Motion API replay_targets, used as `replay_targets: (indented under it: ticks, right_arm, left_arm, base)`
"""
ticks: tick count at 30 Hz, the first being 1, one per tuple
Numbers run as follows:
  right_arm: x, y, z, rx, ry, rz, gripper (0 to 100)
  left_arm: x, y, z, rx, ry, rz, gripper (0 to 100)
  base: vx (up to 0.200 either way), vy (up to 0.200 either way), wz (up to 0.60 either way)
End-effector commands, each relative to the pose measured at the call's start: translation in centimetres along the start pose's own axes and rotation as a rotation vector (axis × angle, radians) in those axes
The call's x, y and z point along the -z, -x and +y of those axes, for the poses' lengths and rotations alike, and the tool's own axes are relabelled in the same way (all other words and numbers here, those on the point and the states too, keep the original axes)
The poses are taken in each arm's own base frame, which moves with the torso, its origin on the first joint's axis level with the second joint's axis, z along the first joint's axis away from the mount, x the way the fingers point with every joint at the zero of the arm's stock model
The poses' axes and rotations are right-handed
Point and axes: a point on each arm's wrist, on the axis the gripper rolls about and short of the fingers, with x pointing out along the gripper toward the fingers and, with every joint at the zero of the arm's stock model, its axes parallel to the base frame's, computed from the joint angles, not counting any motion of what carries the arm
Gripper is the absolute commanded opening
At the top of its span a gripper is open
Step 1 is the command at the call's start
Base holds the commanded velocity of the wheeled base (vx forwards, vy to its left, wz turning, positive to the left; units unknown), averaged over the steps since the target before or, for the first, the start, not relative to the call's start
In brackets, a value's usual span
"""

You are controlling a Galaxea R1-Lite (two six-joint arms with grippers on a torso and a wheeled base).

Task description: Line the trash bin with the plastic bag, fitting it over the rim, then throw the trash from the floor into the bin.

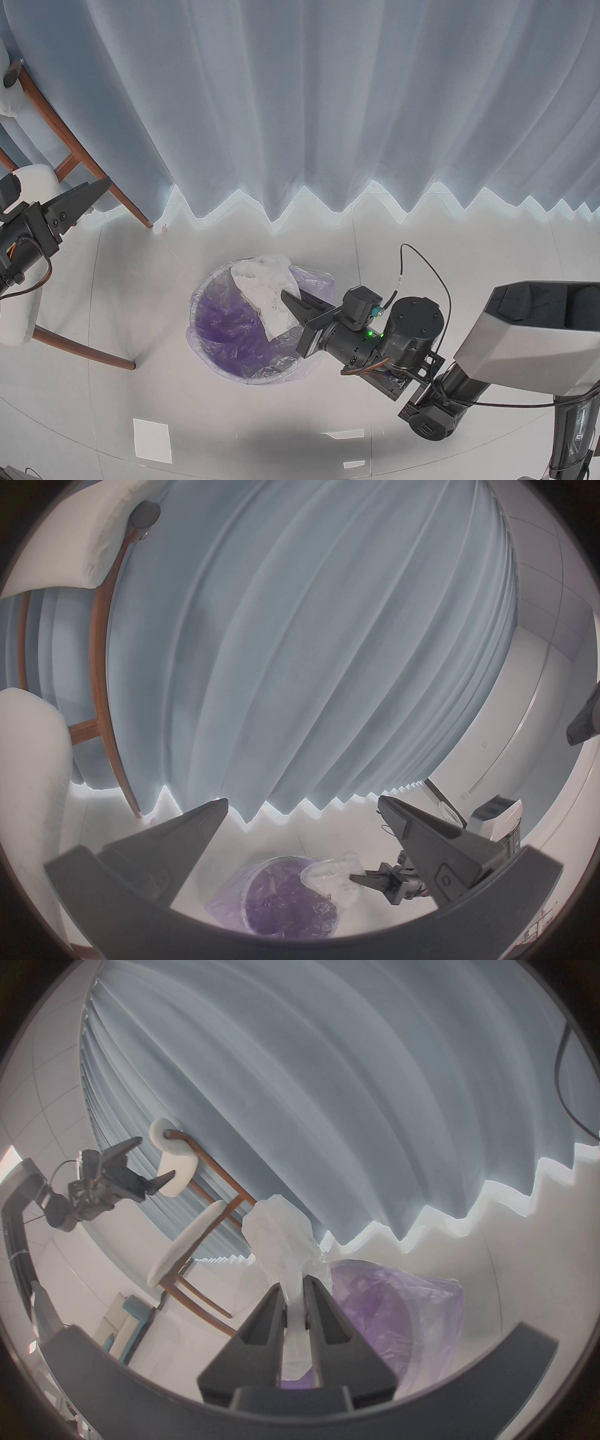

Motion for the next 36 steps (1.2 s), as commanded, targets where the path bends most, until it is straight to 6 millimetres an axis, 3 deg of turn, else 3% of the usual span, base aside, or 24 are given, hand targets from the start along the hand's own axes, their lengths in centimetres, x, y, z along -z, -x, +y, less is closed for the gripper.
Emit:
replay_targets:
  ticks: [1,5,9,18,25,26,29,33,35,36]
  right_arm:
    - [2.3,-1.1,-2.0,0.039,0.003,0.019,0]
    - [4.2,-2.2,-3.4,0.059,0.013,0.028,0]
    - [4.5,-3.2,-3.6,0.055,0.021,0.002,0]
    - [6.5,-2.4,-3.1,0.049,0.023,0.072,0]
    - [6.7,-2.7,-2.2,0.026,0.029,0.071,0]
    - [6.7,-2.7,-2.1,0.022,0.028,0.069,100]
    - [6.2,-2.9,-1.8,0.016,0.018,0.051,100]
    - [3.7,-2.6,-1.2,0.007,0.016,0.006,100]
    - [2.2,-2.1,-1.0,0.012,0.016,-0.016,100]
    - [-0.3,-0.9,-0.5,0.018,0.019,-0.05,100]
  left_arm:
    - [0.1,-0.1,0.1,-0.001,0.003,0.003,100]
    - [0.1,-0.1,0.1,-0.002,0.004,0.004,100]
    - [0.1,-0.1,0.1,-0.002,0.004,0.004,100]
    - [0.2,-0.1,0.1,-0.001,0.005,0.006,100]
    - [0.2,-0.1,0.1,-0.001,0.005,0.006,100]
    - [0.2,-0.1,0.1,-0.001,0.005,0.006,100]
    - [0.2,-0.1,0.1,-0.001,0.005,0.006,100]
    - [0.1,-0.1,0.1,0.0,0.004,0.004,100]
    - [-0.2,-0.2,0.1,0.0,-0.003,-0.005,100]
    - [-0.5,-0.2,0.0,0.006,-0.016,-0.02,100]
  base:
    - [0.0,0.0,0.0]
    - [0.0,0.0,0.0]
    - [0.0,0.0,0.0]
    - [0.0,0.0,0.0]
    - [0.0,0.0,0.0]
    - [0.0,0.0,0.0]
    - [0.0,0.0,0.0]
    - [0.0,0.0,0.0]
    - [0.0,0.0,0.0]
    - [0.0,0.0,0.0]
